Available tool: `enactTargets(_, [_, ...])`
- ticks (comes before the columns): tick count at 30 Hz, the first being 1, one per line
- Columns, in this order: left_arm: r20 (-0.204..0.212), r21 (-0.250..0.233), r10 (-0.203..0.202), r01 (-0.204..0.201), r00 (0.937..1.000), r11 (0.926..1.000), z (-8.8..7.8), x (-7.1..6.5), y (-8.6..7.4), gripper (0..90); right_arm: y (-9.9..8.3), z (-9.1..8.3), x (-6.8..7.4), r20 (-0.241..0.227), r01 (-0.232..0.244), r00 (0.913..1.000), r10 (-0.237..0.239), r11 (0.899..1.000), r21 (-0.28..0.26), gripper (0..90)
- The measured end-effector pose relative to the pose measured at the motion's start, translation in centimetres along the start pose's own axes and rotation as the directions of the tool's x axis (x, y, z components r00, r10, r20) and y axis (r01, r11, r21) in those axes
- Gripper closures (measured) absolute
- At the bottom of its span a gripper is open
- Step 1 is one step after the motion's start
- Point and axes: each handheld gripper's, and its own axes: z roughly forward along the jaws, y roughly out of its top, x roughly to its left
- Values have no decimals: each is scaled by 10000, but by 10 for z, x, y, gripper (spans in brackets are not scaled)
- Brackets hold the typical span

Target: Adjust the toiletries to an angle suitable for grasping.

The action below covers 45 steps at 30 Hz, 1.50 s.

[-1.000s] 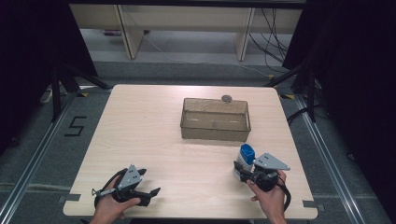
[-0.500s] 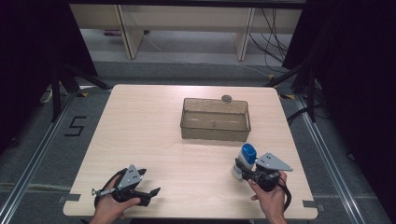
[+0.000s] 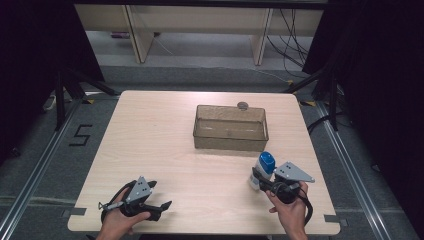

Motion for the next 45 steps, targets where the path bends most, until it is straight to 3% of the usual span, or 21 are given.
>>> enactTargets(3, [-41, 1, -76, 76, 10000, 10000, 0, -1, 0, 149, 1, 1, 0, -87, -114, 9999, 114, 9999, -18, 560])
enactTargets(11, [35, -84, -71, 71, 10000, 9999, 0, -1, 0, 149, 5, 3, -2, -65, 196, 9998, -197, 9996, -188, 561])
enactTargets(15, [32, -87, -63, 63, 10000, 9999, 0, -1, 0, 149, 6, 2, -1, 8, -11, 10000, 11, 10000, -97, 561])
enactTargets(20, [28, -92, -68, 68, 10000, 9999, 0, 0, 0, 149, 6, 3, -3, 114, 102, 9999, -99, 9996, -251, 561])
enactTargets(23, [26, -89, -65, 66, 10000, 9999, 0, 0, 0, 149, 7, 3, -4, -45, -54, 10000, 53, 9996, -286, 561])
enactTargets(25, [-14, -96, -66, 66, 10000, 9999, 0, -1, 0, 149, 8, 2, -5, 109, 248, 9996, -245, 9994, -232, 561])
enactTargets(32, [-26, -33, 9, -9, 10000, 10000, -1, 0, 0, 149, 11, 3, -7, 108, 126, 9999, -121, 9991, -415, 561])
enactTargets(34, [-1, -103, -69, 69, 10000, 9999, 0, -1, 0, 149, 12, 3, -6, -58, -77, 10000, 75, 9997, -242, 562])
enactTargets(35, [-3, 77, 121, -121, 9999, 9999, -2, 0, 1, 149, 12, 3, -7, 11, -72, 10000, 72, 9996, -263, 562])
enactTargets(37, [-26, 22, 65, -65, 10000, 10000, -1, 0, 1, 149, 12, 2, -8, 31, -93, 10000, 94, 9997, -230, 562])
enactTargets(38, [-21, 15, 62, -62, 10000, 10000, -1, 0, 1, 149, 13, 1, -6, 36, -329, 9994, 330, 9994, -114, 561])
enactTargets(39, [2, -143, -134, 134, 9999, 9998, 0, -1, 0, 149, 13, 2, -8, 50, -213, 9998, 214, 9996, -187, 561])
enactTargets(41, [23, -132, -80, 80, 10000, 9999, 0, 0, 0, 149, 14, 2, -10, 99, -19, 9999, 22, 9995, -304, 562])
enactTargets(45, [-4, -81, -83, 83, 10000, 9999, 0, -1, 1, 149, 15, 2, -9, 26, -301, 9995, 302, 9991, -300, 562])
